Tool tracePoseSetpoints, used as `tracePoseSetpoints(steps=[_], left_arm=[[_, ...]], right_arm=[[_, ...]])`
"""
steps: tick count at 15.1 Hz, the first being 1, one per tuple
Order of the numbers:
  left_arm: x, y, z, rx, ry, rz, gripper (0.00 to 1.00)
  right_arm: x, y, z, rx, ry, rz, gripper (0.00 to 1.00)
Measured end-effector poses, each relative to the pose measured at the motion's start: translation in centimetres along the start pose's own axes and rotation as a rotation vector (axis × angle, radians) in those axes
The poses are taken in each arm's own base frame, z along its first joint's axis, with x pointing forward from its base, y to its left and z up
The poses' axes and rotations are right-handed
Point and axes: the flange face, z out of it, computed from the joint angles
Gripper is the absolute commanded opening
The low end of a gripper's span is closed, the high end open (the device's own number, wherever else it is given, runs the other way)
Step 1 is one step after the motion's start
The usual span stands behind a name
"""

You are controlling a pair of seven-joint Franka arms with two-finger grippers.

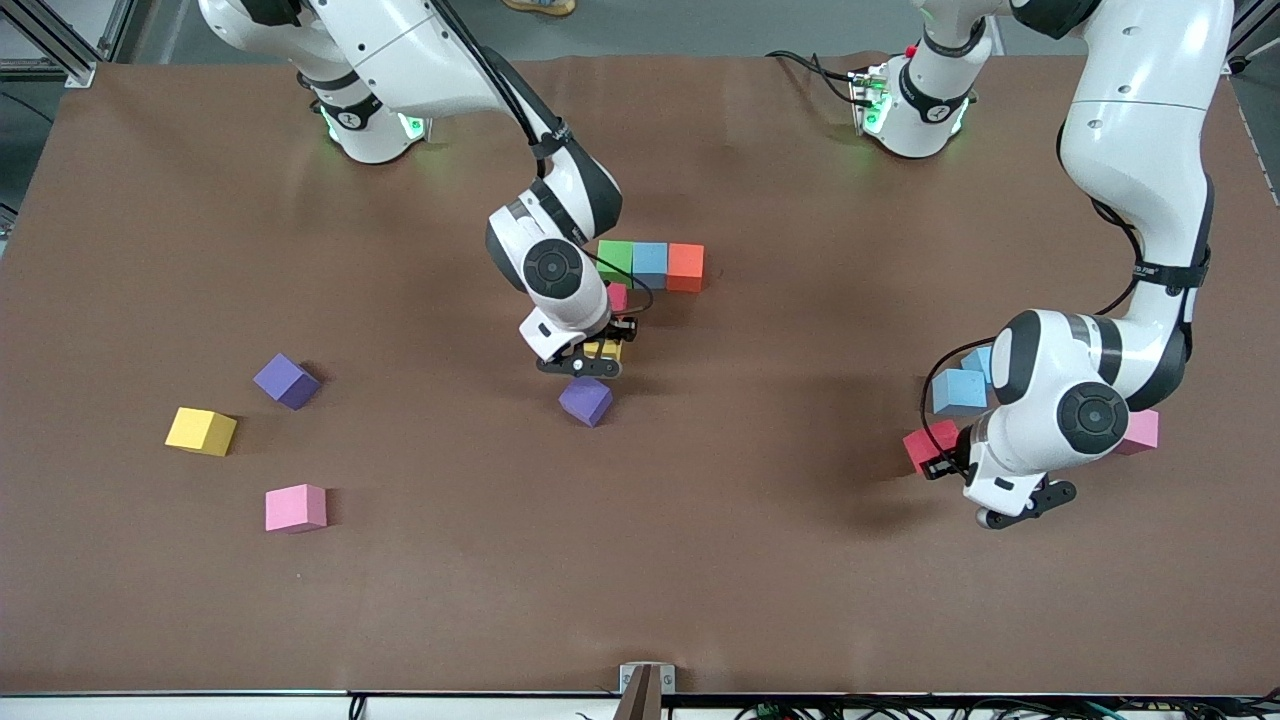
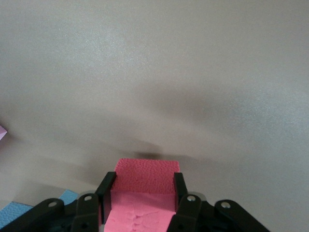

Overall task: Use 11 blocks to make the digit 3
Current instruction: 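Set the yellow cube below the red cube and open the right gripper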

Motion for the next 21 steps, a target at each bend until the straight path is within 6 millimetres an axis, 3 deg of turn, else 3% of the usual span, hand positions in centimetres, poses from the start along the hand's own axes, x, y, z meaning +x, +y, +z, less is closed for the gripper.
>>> tracePoseSetpoints(steps=[12, 13, 15, 16, 21], left_arm=[[-0.2, 0.1, 0.2, 0.002, -0.005, 0.002, 0.01], [-0.3, 0.2, 0.3, 0.002, -0.006, 0.004, 0.01], [-0.4, 0.3, 0.4, 0.002, -0.009, 0.007, 0.01], [-0.5, 0.3, 0.5, 0.003, -0.012, 0.008, 0.01], [-0.6, 0.4, 0.6, 0.003, -0.014, 0.008, 0.01]], right_arm=[[-1.5, -0.9, 0.3, -0.013, -0.011, -0.025, 0.39], [-1.5, -0.9, 0.3, -0.013, -0.011, -0.025, 0.46], [-1.5, -0.9, 0.3, -0.013, -0.011, -0.024, 0.91], [-1.5, -0.9, 0.3, -0.013, -0.013, -0.023, 1.00], [-1.4, -0.6, 1.2, -0.027, -0.029, 0.000, 1.00]])
